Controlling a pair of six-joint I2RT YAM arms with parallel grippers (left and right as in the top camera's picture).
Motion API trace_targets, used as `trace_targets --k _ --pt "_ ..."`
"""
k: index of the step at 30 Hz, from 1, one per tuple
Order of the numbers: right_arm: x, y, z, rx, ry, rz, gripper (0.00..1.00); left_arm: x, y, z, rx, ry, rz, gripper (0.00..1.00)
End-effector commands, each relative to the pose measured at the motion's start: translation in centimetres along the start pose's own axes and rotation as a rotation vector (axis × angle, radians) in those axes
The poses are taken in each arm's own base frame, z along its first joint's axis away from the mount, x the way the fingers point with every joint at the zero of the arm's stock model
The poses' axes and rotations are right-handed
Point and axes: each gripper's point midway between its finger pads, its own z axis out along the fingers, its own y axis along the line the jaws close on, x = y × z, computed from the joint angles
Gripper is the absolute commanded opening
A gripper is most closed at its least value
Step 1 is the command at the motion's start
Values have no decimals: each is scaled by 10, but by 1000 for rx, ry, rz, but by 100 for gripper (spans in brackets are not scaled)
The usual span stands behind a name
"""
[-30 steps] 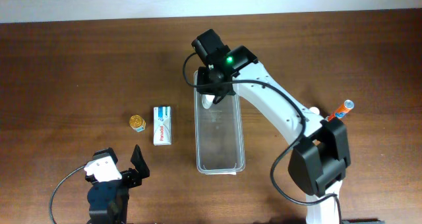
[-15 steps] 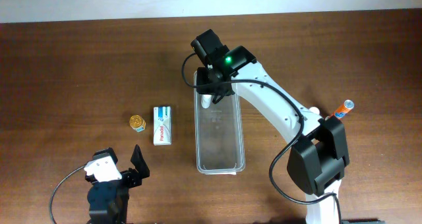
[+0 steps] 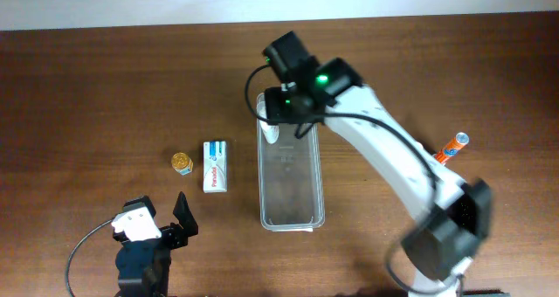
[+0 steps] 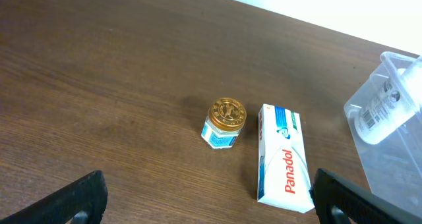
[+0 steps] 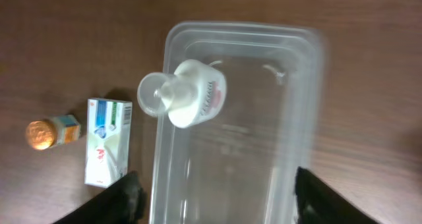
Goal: Pack container
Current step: 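Move the right gripper back to the dark white-capped bottle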
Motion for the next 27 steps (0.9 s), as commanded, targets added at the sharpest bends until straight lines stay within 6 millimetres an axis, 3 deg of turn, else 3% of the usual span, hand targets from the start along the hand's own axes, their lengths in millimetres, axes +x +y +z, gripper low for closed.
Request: trace_targets --k 1,6,11,15,22,27 --pt "-14 -38 -49 96 -104 20 75 0 0 0 5 -4 -1 99" --pt "1 -101 -62 217 -13 119 76 0 0 0 5 -4 -1 99" --pt "13 -165 -52 312 81 254 79 0 0 0 5 -4 -1 100" --pt "37 -205 -38 372 173 340 79 0 0 0 5 -4 -1 99" --pt "70 -253 -7 422 253 445 78 0 0 0 5 -4 -1 100" --pt "98 -270 18 439 303 480 77 0 0 0 5 -4 -1 99"
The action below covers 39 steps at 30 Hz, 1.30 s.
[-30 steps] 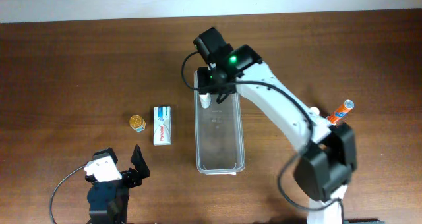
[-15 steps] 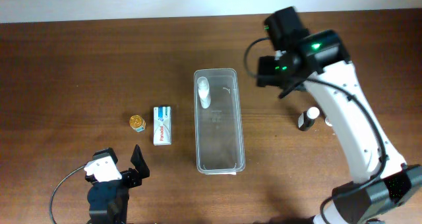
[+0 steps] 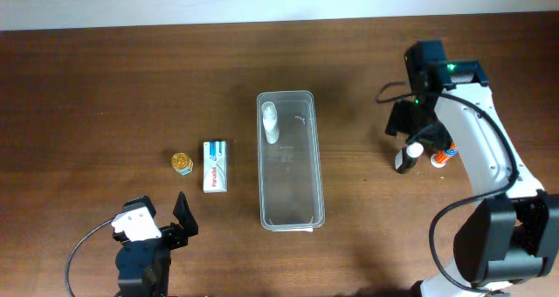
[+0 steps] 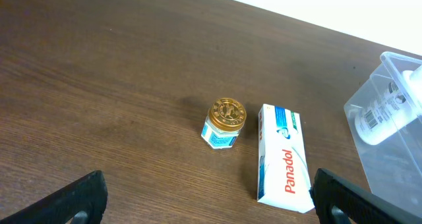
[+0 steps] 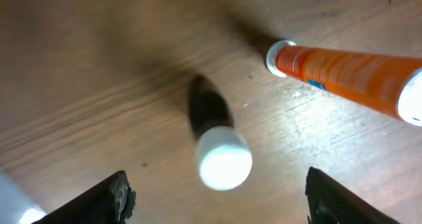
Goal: Pack container
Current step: 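Move the right gripper back to the dark white-capped bottle, then grasp the dark bottle with the right gripper and lift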
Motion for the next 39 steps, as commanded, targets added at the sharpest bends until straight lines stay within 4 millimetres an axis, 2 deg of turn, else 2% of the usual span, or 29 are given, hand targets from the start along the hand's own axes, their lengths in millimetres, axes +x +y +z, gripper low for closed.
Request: trace_targets --k 1,4,7,14,17,24,35,37,39 --pt "10 -10 25 31 37 2 77 0 0 0 5 -4 -1 99" --pt "13 -1 36 -20 45 -53 73 0 0 0 5 -4 -1 99" --pt "13 5 39 -54 43 -69 66 0 0 0 5 -4 -1 100" --pt "12 4 39 -46 36 -73 61 0 0 0 5 -4 -1 99" --pt "7 -3 40 -3 15 -71 59 0 0 0 5 -4 -1 100" --pt "5 -2 39 -8 6 -71 55 0 0 0 5 -4 -1 99" --pt "3 -2 36 -10 -1 -72 33 0 0 0 5 -4 -1 99" --pt "3 -2 36 -10 -1 -72 31 0 0 0 5 -4 -1 99" --pt "3 -2 36 -11 -1 -72 24 0 0 0 5 -4 -1 99"
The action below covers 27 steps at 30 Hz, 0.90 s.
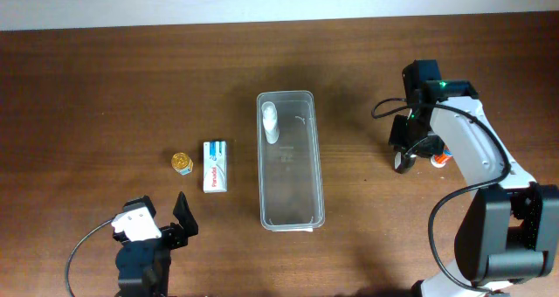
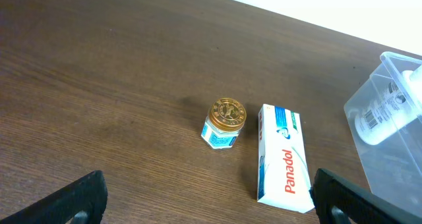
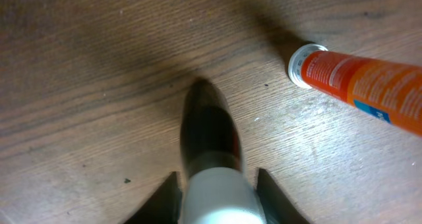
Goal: Pack container
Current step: 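Grasp the dark bottle with the right gripper and lift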
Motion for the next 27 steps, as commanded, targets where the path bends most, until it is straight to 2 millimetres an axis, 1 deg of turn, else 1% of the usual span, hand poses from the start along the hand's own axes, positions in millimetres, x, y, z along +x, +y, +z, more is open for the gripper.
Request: trace_targets --k 1,4,8,10,14,16,17,18,22,23,25,27 --pt "-4 -4 -2 12 -13 10 23 0 0 0 5 -4 -1 99" --pt "-3 -4 -2 13 -11 10 22 0 0 0 5 -4 -1 99" --pt "-2 -3 -4 5 -8 10 17 0 0 0 5 -4 -1 100" --pt "-2 -3 -10 -2 -12 9 14 0 0 0 5 -4 -1 100" --pt "-4 9 -38 -83 -31 6 13 0 0 0 5 -4 -1 99" --pt "-5 17 -58 -127 -59 -3 13 0 0 0 5 -4 -1 99" --pt "-4 22 -70 -154 -76 -13 13 0 0 0 5 -4 -1 99" --pt "-2 36 -91 -214 -110 -40 12 0 0 0 5 -4 -1 99" --pt "8 73 -135 -340 -197 -131 11 0 0 0 5 -4 -1 99" --pt "11 81 -143 -361 -215 -152 11 0 0 0 5 -4 -1 100" --pt "19 105 -158 -407 -255 -218 10 0 0 0 5 -4 -1 99" --pt "28 128 -167 -441 -282 -278 9 0 0 0 5 -4 -1 99"
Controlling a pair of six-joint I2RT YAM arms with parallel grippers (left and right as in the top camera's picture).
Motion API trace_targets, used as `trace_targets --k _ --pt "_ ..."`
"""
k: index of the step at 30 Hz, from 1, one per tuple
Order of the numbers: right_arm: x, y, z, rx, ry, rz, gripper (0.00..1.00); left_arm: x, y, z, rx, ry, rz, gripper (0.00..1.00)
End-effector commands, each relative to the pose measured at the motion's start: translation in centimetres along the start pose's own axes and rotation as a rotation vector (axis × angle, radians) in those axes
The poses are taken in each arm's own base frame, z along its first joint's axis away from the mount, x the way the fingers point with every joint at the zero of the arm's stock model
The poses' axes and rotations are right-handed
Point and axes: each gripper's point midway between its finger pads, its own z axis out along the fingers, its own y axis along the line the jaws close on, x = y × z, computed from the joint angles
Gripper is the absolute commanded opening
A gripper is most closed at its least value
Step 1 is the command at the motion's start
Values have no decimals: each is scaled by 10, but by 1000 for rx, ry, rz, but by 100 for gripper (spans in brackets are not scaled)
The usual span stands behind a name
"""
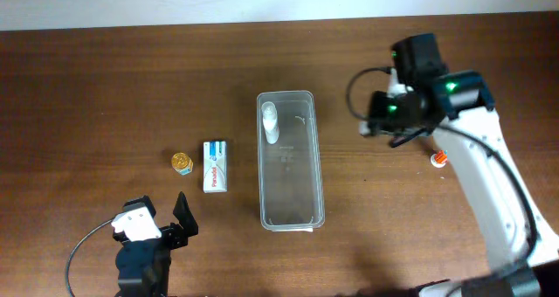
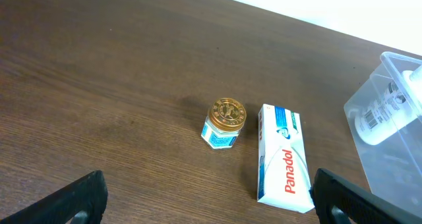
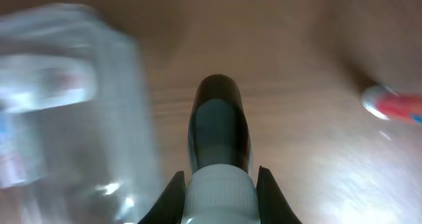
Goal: Pack container
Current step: 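Grasp the dark bottle with the right gripper and lift, then lower the dark bottle into the container and open the right gripper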
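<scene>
The clear plastic container (image 1: 290,162) lies mid-table with a white bottle (image 1: 271,122) at its far end. To its right, my right gripper (image 1: 390,125) hangs above the table. In the right wrist view the gripper (image 3: 219,184) is shut on a dark bottle with a white cap (image 3: 219,135), and the container (image 3: 66,112) shows blurred at left. An orange tube (image 1: 438,158) lies further right. A gold-lidded jar (image 2: 224,122) and a Panadol box (image 2: 283,159) lie left of the container. My left gripper (image 2: 211,201) rests open near the front edge.
The dark wooden table (image 1: 105,87) ends at a pale strip along the far side. The left arm's base and cable (image 1: 144,245) sit at the front left. The right arm (image 1: 480,183) reaches in from the front right.
My right gripper, shut on the dark bottle beside the orange tube, now holds it higher and further left, near the container's right side. The left arm has not moved.
My right gripper was open over the container's far end, the white bottle lying inside. Then it was open above the dark bottle by the orange tube. Then it was shut on that bottle, and now holds it close to the container.
</scene>
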Motion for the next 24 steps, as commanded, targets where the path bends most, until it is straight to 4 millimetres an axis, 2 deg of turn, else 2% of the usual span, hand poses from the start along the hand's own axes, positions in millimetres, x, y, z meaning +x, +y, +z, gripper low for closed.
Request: trace_targets --k 1,4,7,17,24 --pt "6 61 -15 -131 -47 -115 9 0 0 0 4 -3 -1 99" --pt "13 100 -9 -162 -79 -215 9 0 0 0 5 -4 -1 99" --pt "16 121 3 -151 -99 -255 9 0 0 0 4 -3 -1 99" --pt "12 135 80 -86 -33 -179 8 0 0 0 4 -3 -1 100" --pt "2 130 124 -68 -12 -107 9 0 0 0 4 -3 -1 99"
